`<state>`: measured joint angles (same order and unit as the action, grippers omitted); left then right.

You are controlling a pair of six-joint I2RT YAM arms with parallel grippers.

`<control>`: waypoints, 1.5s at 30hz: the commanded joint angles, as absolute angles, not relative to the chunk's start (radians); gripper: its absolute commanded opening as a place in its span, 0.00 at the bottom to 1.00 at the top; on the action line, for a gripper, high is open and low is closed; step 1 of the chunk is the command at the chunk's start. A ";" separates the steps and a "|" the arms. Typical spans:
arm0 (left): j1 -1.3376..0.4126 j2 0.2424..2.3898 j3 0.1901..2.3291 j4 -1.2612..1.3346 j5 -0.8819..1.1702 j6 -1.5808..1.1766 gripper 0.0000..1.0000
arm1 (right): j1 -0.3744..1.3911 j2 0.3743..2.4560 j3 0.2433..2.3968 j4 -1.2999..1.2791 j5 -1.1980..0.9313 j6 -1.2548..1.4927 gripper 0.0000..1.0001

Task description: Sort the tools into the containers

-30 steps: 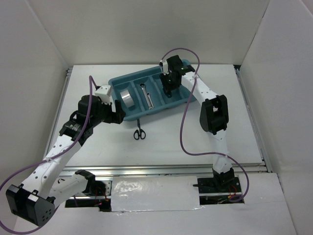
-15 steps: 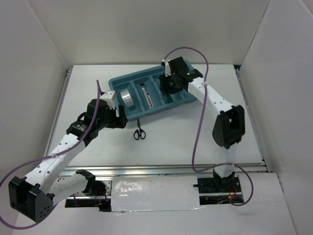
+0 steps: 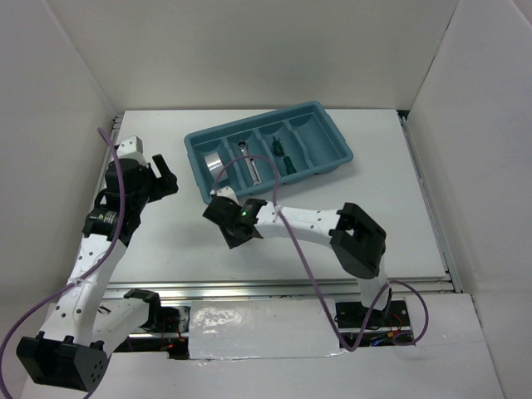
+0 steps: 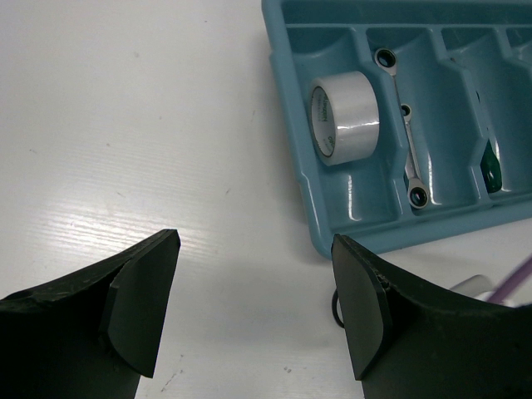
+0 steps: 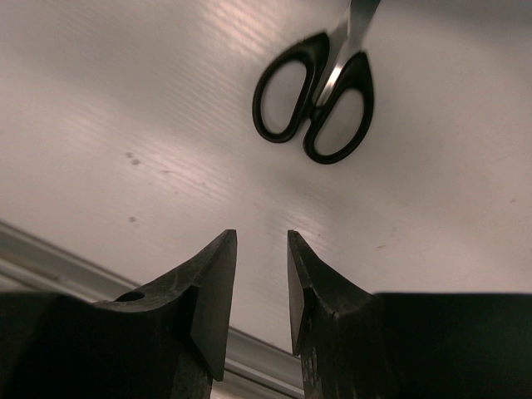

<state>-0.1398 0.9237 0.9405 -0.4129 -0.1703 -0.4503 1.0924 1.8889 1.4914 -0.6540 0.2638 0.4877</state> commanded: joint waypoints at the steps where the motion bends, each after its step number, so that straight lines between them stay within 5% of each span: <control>1: -0.083 0.890 0.968 -0.410 -0.129 -0.453 0.87 | 1.112 1.933 1.536 -0.675 0.391 0.630 0.38; 45: -0.003 0.911 0.939 -0.374 0.052 -0.408 0.87 | 1.080 2.080 1.476 -0.489 0.506 0.747 0.37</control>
<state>-0.0086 0.9192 0.9352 -0.4179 0.0288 -0.4389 1.0916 2.0899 1.5066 -0.5102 0.4614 0.7288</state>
